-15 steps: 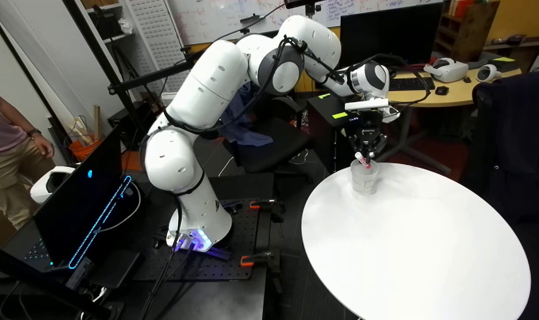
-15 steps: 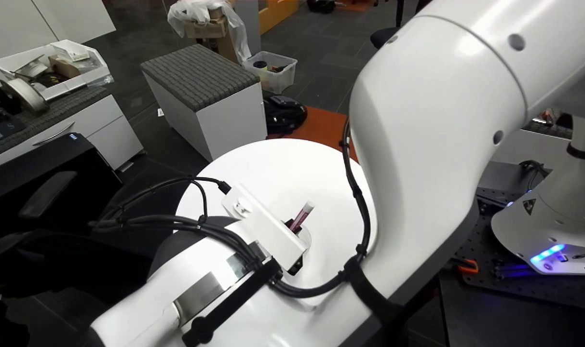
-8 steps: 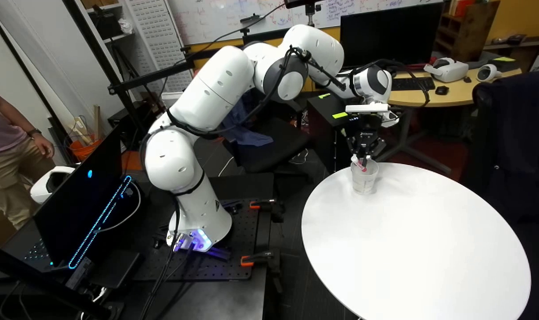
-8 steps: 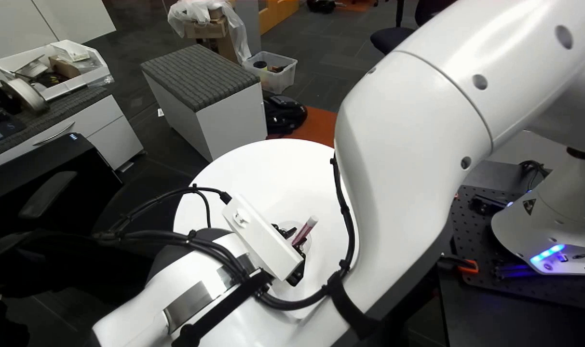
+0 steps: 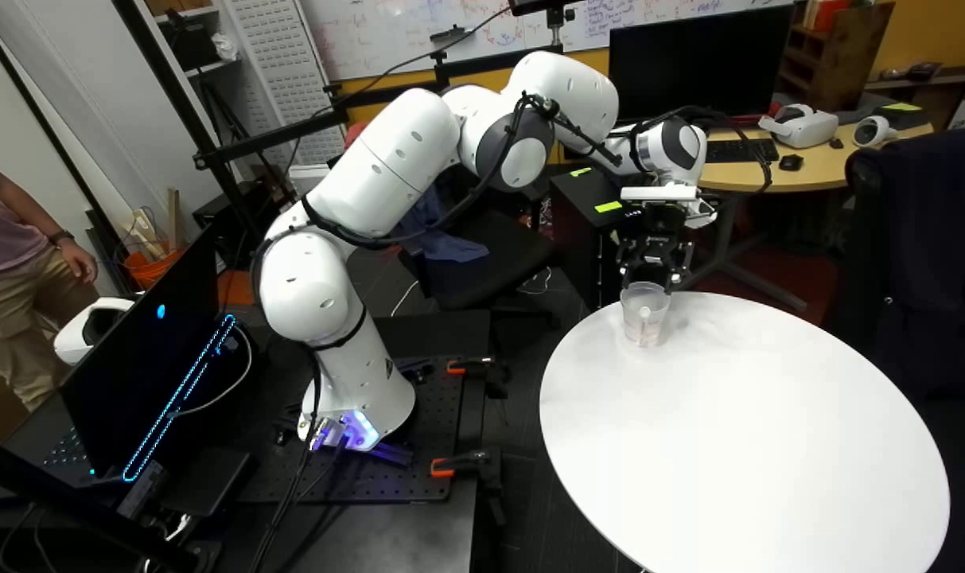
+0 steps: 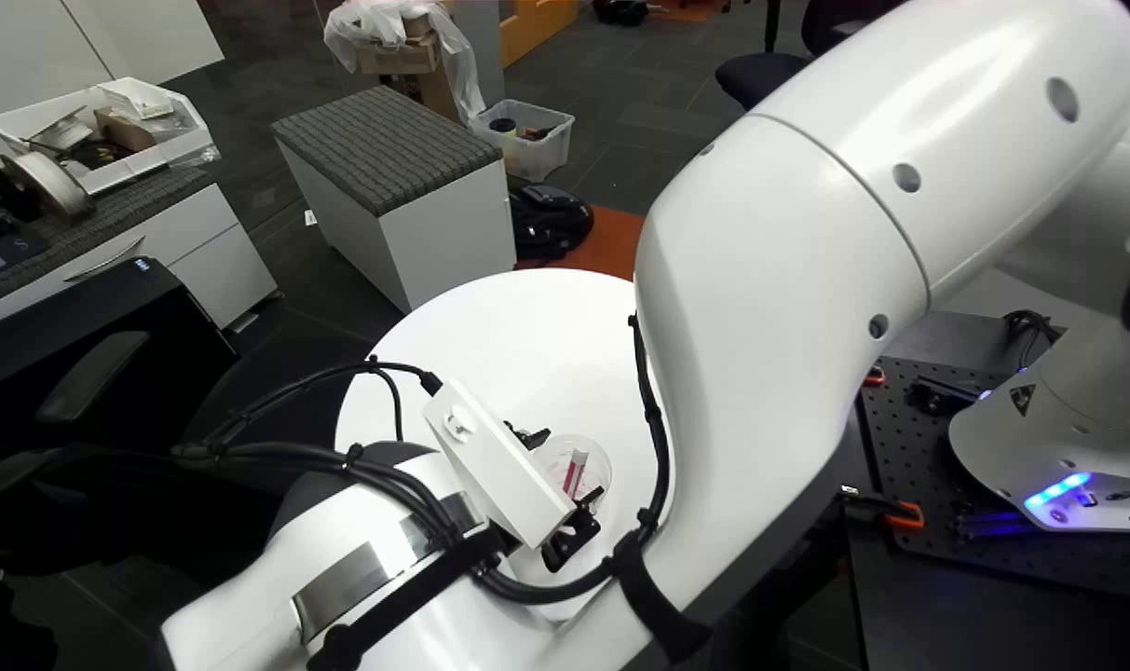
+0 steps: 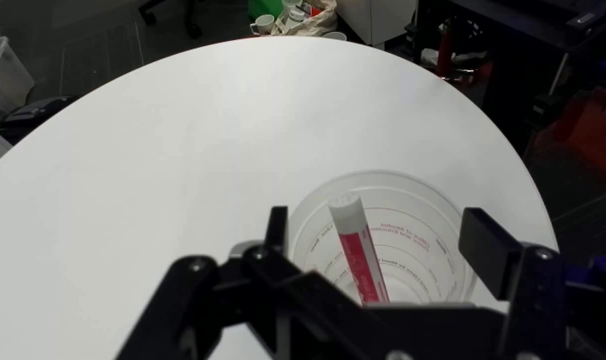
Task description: Put the marker in the cup
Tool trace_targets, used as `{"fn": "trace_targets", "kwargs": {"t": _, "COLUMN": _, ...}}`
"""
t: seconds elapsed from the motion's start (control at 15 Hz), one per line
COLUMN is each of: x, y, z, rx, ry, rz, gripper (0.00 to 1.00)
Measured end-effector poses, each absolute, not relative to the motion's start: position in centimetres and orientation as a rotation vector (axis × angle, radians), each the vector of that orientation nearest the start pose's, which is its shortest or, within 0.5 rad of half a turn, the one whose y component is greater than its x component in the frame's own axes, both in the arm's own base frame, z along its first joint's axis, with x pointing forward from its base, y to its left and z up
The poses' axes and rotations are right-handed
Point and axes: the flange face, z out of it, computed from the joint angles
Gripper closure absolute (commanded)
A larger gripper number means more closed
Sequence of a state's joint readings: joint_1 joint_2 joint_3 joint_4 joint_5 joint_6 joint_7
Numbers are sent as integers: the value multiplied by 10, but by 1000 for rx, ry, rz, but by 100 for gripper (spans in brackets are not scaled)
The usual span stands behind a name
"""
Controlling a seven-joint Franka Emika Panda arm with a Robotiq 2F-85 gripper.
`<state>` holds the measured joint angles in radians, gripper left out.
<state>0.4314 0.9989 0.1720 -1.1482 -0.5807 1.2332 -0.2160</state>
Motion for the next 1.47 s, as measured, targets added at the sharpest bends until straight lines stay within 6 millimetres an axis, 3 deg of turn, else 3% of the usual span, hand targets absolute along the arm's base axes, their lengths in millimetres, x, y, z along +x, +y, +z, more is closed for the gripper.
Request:
{"fn": "trace_targets", "kwargs": {"t": 0.4, "x": 606, "y": 278, "z": 194, "rx": 2167, "ry": 952, "rz": -974, "gripper": 0}}
{"fn": "trace_targets", "kwargs": {"t": 0.73, "x": 623, "y": 252, "z": 238, "rx": 2262, "ry": 848, "rz": -907, "gripper": 0}}
{"fn": "trace_targets", "kwargs": {"t": 1.13, "x": 647, "y": 196, "z": 286, "rx": 2520, "ry": 695, "rz": -689, "gripper": 0}}
{"fn": "trace_targets", "kwargs": {"t": 1.47, "x": 659, "y": 134, "z": 301, "rx": 2751, "ry": 551, "rz": -404, "gripper": 0}}
